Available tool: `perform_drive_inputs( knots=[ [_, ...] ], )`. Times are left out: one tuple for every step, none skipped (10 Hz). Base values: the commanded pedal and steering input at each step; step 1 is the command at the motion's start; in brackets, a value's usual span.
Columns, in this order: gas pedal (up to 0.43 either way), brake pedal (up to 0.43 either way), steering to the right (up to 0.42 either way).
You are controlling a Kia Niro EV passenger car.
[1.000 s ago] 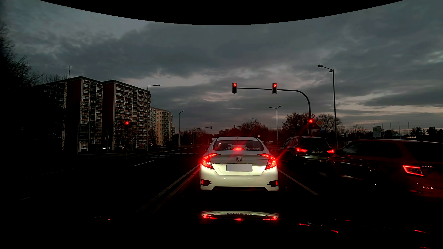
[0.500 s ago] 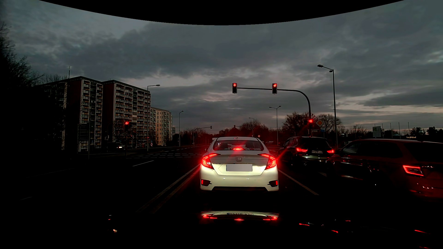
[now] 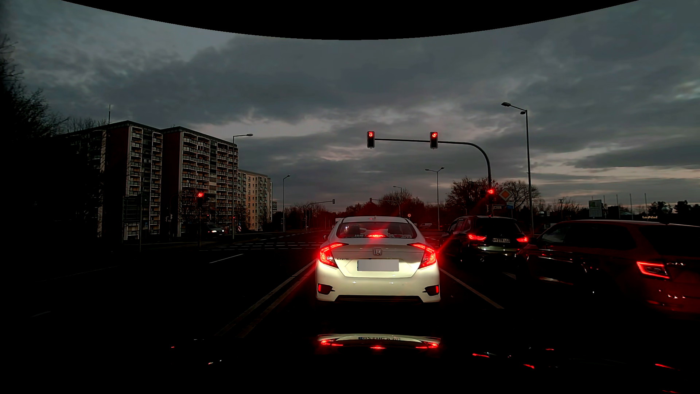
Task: Follow the waypoints while adhering to traffic rules and regulations
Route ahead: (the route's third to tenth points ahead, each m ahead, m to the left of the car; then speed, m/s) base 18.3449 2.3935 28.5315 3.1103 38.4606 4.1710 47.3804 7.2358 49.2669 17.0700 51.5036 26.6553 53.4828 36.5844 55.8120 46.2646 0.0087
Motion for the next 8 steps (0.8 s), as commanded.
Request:
perform_drive_inputs(
  knots=[
    [0.0,0.341,-0.005],
    [0.0,0.341,-0.005],
    [0.0,0.341,-0.005],
    [0.0,0.341,-0.005],
    [0.0,0.341,-0.005],
    [0.0,0.341,-0.005],
    [0.0,0.335,-0.005],
    [0.0,0.335,-0.005]
  ],
)
